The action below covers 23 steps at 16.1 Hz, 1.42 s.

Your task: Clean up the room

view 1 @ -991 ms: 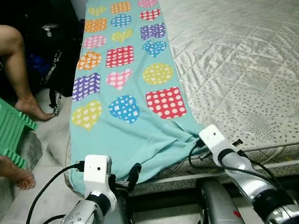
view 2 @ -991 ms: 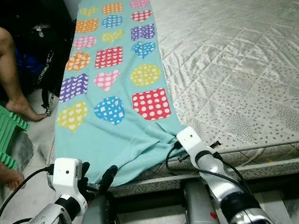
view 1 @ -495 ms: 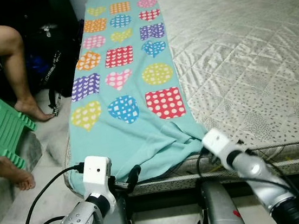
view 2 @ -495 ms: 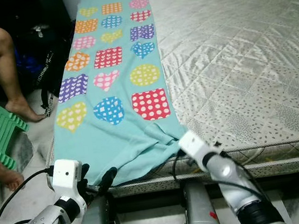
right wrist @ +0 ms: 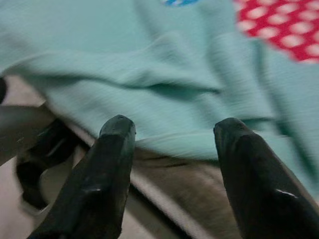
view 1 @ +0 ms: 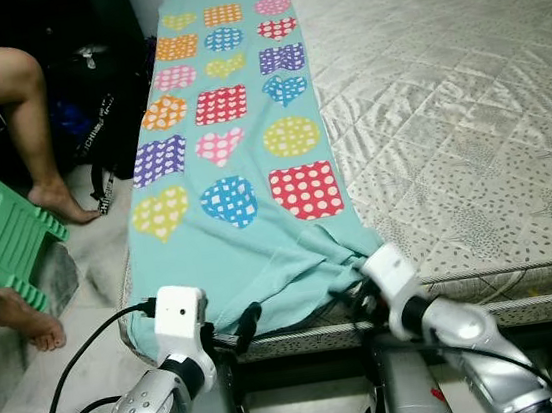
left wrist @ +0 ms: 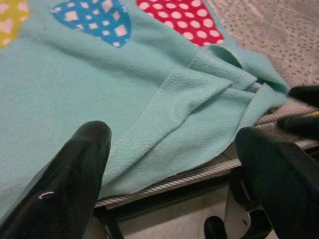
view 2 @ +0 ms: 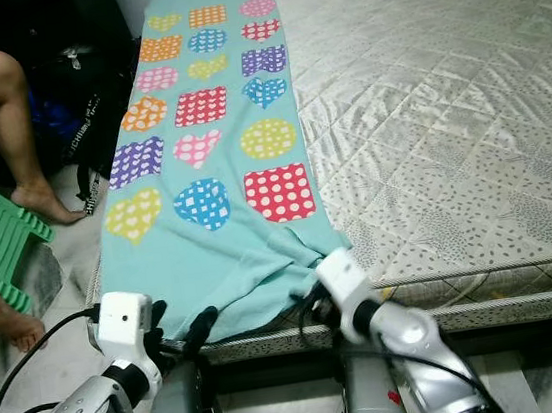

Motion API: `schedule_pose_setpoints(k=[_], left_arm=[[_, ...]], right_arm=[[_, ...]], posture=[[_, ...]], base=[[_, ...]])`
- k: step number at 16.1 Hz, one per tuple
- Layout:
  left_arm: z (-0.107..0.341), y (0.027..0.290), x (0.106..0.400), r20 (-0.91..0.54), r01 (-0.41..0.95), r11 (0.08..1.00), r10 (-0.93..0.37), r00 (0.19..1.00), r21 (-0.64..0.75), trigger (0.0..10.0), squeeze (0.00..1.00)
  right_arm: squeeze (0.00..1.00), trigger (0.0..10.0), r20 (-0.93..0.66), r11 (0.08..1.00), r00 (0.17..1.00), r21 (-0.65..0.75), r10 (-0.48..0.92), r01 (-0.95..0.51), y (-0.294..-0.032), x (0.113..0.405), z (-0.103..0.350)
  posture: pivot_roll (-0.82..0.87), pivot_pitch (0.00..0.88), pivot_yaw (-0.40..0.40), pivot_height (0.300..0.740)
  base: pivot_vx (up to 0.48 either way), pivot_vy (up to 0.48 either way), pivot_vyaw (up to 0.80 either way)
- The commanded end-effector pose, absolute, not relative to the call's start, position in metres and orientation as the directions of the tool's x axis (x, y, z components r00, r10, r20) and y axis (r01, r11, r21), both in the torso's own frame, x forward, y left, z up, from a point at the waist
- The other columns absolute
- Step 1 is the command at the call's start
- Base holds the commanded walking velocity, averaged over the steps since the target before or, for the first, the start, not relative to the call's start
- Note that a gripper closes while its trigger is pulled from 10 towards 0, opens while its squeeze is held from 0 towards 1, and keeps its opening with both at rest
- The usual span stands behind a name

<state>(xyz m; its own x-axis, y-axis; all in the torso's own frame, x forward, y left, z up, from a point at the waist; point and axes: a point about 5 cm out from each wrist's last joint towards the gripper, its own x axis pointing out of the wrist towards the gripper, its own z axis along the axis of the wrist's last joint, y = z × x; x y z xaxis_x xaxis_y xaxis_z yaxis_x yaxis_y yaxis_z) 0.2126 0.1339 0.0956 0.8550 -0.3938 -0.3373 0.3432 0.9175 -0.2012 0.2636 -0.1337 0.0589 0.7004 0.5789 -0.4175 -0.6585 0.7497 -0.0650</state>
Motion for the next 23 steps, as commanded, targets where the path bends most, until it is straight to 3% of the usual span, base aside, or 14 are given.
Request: schedule_pose_setpoints(k=[1, 3, 4, 5, 8, 14, 17, 18, 19, 23], left_arm=[[0.093, 0.135, 0.213, -0.350, 0.343, 0.917, -0.396, 0.849, -0.205, 10.0, 0.00], [0.094, 0.134, 0.215, -0.346, 0.349, 0.914, -0.401, 0.848, -0.206, 10.0, 0.00], [0.094, 0.133, 0.215, -0.345, 0.350, 0.914, -0.402, 0.848, -0.206, 10.0, 0.00], [0.095, 0.132, 0.215, -0.343, 0.356, 0.912, -0.408, 0.846, -0.206, 10.0, 0.00], [0.095, 0.133, 0.215, -0.345, 0.354, 0.912, -0.406, 0.846, -0.205, 10.0, 0.00], [0.095, 0.130, 0.216, -0.345, 0.359, 0.911, -0.411, 0.844, -0.205, 10.0, 0.00], [0.095, 0.129, 0.216, -0.343, 0.362, 0.909, -0.413, 0.844, -0.205, 10.0, 0.00], [0.096, 0.130, 0.216, -0.343, 0.361, 0.910, -0.411, 0.845, -0.204, 10.0, 0.00], [0.096, 0.131, 0.216, -0.343, 0.358, 0.912, -0.408, 0.846, -0.202, 10.0, 0.00], [0.095, 0.132, 0.214, -0.347, 0.349, 0.915, -0.399, 0.849, -0.200, 10.0, 0.00]], right_arm=[[1.00, 10.0, -0.438, 0.696, 0.638, -0.037, 0.633, -0.717, -0.119, 0.257, 0.057], [1.00, 10.0, -0.466, 0.751, 0.686, -0.065, 0.559, -0.657, -0.101, 0.266, 0.051], [1.00, 10.0, -0.462, 0.755, 0.685, -0.052, 0.562, -0.654, -0.096, 0.267, 0.052], [1.00, 10.0, -0.454, 0.752, 0.667, 0.009, 0.590, -0.659, -0.074, 0.269, 0.055], [1.00, 10.0, -0.463, 0.805, 0.702, 0.044, 0.541, -0.591, -0.053, 0.276, 0.053], [1.00, 10.0, -0.567, 0.930, 0.761, 0.021, 0.315, -0.368, -0.045, 0.291, 0.033], [1.00, 10.0, -0.599, 0.950, 0.764, -0.020, 0.239, -0.313, -0.043, 0.300, 0.030], [0.36, 10.0, -0.595, 0.963, 0.786, -0.074, 0.167, -0.260, -0.051, 0.305, 0.031], [0.00, 10.0, -0.593, 0.966, 0.794, -0.098, 0.136, -0.239, -0.057, 0.307, 0.031], [0.00, 10.0, -0.556, 0.963, 0.830, -0.246, -0.050, -0.107, -0.108, 0.313, 0.032]], posture=[[-0.01, 0.092, 0.078, 0.570], [-0.01, 0.094, 0.082, 0.570], [-0.01, 0.094, 0.082, 0.570], [-0.01, 0.094, 0.083, 0.570], [0.00, 0.091, 0.080, 0.570], [0.01, 0.089, 0.080, 0.570], [0.01, 0.085, 0.079, 0.570], [0.01, 0.085, 0.079, 0.570], [0.01, 0.085, 0.079, 0.570], [0.01, 0.088, 0.068, 0.570]], base=[[0.000, 0.000, 0.00], [0.000, 0.000, 0.00], [0.000, 0.000, 0.00], [0.000, 0.000, 0.00], [0.000, 0.000, 0.00], [0.000, 0.000, 0.00], [0.000, 0.000, 0.00], [0.000, 0.000, 0.00], [0.000, 0.000, 0.00], [0.000, 0.000, 0.00]])
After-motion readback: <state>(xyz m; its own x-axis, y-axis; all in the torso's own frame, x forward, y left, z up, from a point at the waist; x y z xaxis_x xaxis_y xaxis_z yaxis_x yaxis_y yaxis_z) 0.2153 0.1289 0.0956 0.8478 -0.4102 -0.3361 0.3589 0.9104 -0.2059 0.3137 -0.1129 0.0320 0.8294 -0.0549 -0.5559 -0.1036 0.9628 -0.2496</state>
